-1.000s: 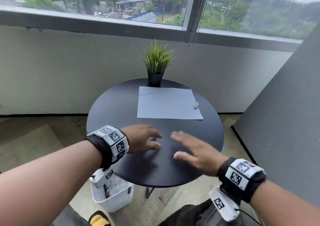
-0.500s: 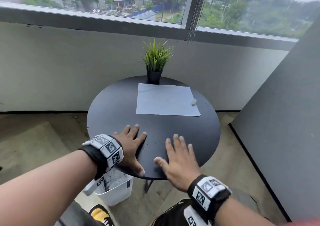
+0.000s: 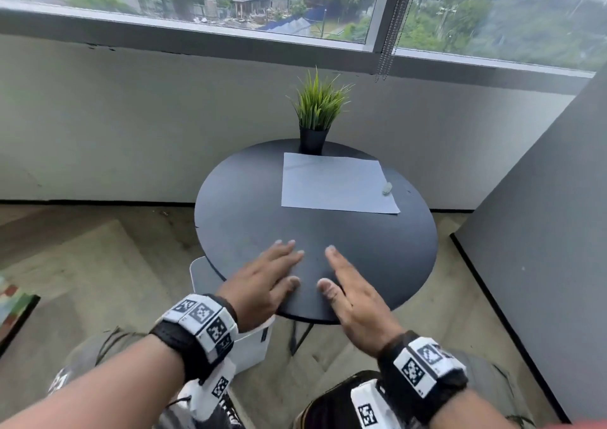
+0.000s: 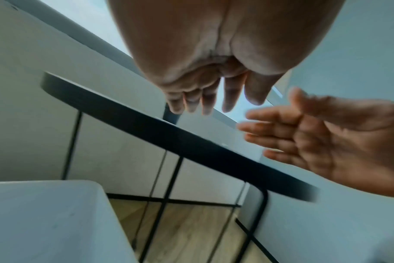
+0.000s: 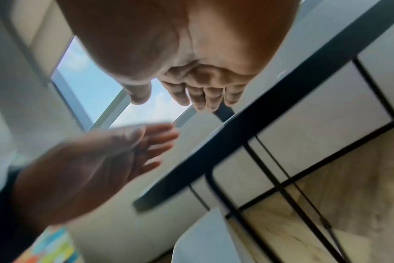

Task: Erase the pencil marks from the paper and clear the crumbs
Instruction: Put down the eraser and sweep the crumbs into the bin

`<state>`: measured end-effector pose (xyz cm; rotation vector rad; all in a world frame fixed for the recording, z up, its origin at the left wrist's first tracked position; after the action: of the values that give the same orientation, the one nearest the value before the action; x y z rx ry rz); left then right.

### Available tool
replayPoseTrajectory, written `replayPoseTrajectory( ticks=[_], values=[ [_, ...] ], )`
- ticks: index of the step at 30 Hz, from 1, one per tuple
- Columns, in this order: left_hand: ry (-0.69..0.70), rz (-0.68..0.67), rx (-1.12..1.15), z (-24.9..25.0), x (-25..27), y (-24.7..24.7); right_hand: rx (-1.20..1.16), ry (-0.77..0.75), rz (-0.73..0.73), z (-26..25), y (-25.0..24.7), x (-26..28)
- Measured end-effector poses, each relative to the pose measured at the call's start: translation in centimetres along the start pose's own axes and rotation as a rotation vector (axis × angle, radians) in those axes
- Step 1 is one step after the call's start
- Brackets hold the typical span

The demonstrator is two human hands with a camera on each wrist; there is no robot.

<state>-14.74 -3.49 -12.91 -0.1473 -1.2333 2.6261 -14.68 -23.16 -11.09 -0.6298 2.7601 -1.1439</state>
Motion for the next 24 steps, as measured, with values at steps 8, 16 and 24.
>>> replayPoseTrajectory(
  ticks=[8,16,24],
  values=[
    [-0.54,-0.008,-0.436,-6.8,-1.7,-4.9,0.359,0.292,-0.074,4.7,-5.3,-7.3],
    [-0.049,-0.148,-0.304,-0.8,-0.8,-0.7,0.651,-0.072,-0.374,0.5,0.3,-6.3],
    [-0.264,-0.159,-0.34,-1.9,-3.9,-1.6,0.58,0.17,-0.199,1.8,-2.5,-9.3]
  ],
)
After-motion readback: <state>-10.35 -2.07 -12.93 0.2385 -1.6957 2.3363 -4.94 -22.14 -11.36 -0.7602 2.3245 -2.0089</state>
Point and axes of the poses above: each hand's wrist, its own x-axis away from the middle knuckle, its own y-axis out of the palm, z = x × y, the point moved 3 cm from there along -x, towards the middle knuckle, and after that the axes turned 1 degree about y, right-handed, at the moved point
